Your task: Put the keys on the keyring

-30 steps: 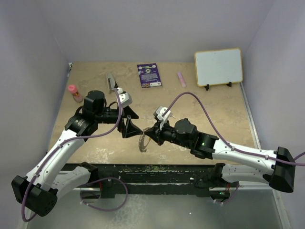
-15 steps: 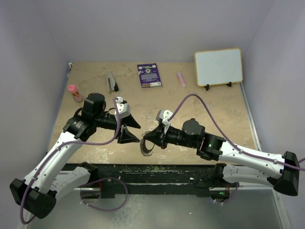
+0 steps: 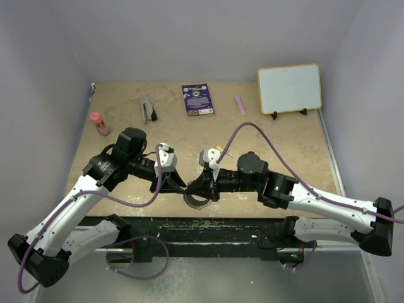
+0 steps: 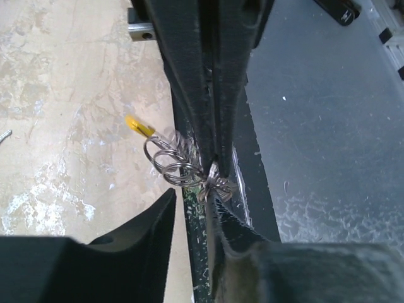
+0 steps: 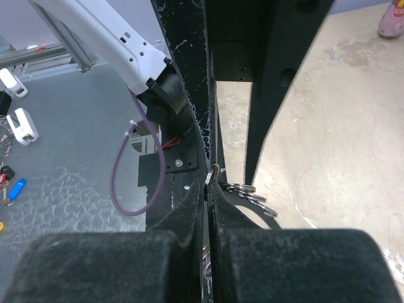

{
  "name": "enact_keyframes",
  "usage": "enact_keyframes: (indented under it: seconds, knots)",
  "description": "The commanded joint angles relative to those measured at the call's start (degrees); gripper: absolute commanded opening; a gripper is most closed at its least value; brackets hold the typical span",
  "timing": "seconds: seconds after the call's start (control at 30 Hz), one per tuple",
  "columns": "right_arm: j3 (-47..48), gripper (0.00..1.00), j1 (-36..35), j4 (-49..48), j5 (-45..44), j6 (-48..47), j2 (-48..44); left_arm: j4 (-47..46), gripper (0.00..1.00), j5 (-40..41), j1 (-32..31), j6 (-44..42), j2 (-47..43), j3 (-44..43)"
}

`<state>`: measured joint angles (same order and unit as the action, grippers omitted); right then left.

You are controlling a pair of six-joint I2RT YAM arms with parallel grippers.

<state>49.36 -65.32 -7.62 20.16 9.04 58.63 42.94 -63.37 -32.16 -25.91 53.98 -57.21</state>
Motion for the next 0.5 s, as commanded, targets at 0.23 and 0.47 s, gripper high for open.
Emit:
enact_keyframes:
  seconds: [0.23,0.47]
  knots:
    - [3.1,0.00,-0.3,-2.0,0.4,-0.8,1.2,0.9,0.30,-1.6,-2.1,-1.0,-0.3,-3.1]
    - [3.5,0.00,-0.5,-2.3,0.0,-0.8,1.1,1.4,0.32,-1.2,-2.7,-1.2,-0.4,-2.8]
